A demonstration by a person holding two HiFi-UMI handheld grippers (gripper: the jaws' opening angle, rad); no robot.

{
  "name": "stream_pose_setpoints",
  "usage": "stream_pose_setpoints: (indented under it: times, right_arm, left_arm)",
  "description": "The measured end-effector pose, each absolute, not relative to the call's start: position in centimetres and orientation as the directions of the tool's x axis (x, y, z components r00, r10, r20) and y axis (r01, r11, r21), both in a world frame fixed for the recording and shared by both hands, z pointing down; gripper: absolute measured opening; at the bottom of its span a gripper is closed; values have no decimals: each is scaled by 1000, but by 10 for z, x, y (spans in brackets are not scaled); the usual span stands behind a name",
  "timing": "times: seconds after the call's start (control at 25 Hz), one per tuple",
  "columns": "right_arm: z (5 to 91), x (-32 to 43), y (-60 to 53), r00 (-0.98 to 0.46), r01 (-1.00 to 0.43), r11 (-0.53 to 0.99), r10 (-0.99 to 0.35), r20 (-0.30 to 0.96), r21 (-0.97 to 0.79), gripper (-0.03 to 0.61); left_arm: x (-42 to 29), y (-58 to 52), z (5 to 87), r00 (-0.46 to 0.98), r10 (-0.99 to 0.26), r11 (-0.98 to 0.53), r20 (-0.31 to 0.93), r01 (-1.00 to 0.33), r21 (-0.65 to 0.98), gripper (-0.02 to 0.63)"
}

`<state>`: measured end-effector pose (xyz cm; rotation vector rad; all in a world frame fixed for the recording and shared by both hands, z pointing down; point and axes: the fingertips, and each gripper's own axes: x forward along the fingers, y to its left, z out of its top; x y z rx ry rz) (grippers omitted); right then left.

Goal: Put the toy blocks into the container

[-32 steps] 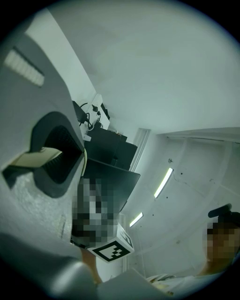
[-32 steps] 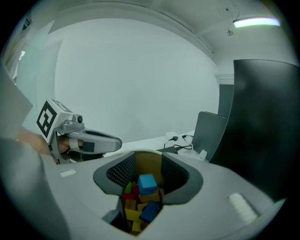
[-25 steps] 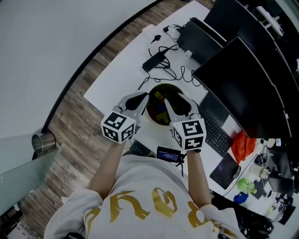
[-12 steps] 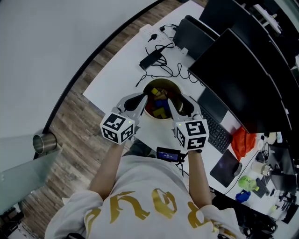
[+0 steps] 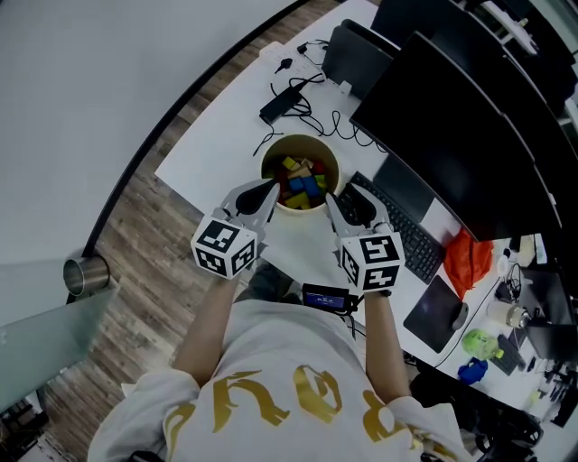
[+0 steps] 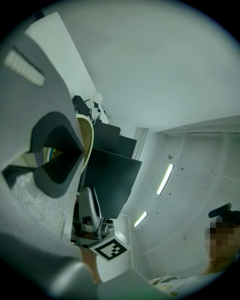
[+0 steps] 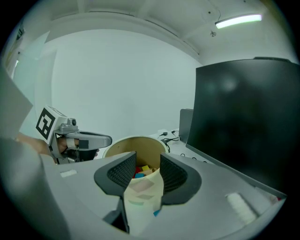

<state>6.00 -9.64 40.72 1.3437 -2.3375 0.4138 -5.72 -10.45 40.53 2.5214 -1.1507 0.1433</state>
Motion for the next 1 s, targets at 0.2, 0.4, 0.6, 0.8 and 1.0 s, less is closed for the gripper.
stream_pose_setpoints:
  times: [0.2,0.4,0.6,0.8,1.0]
  right_arm:
    - [415,72,-79,-448,-871,487,-743,497,-58,178]
    - [429,78,-62,-457,-866,496,-726,515,-70,179]
    - [442,81,-50,-459,-863,500,-709,536,-77,181]
    - [458,85,-43,-451,-865,495,-694,562,-84,181]
    - [475,89,-39,-434,-871,483,-677,594,-87,183]
  left_arm:
    - [-55,-87,409,640,-728,-579,245,-766,279,9]
    - [-48,-68,413,622,-746,-564,238,-780,272,9]
    - [-39,-49,427,630,-729,-568,268,-775,277,9]
    - [-39,-40,442,629,-718,-561,297,-776,287,9]
    - [-39,-35,456,635,-701,-561,324,-772,298,9]
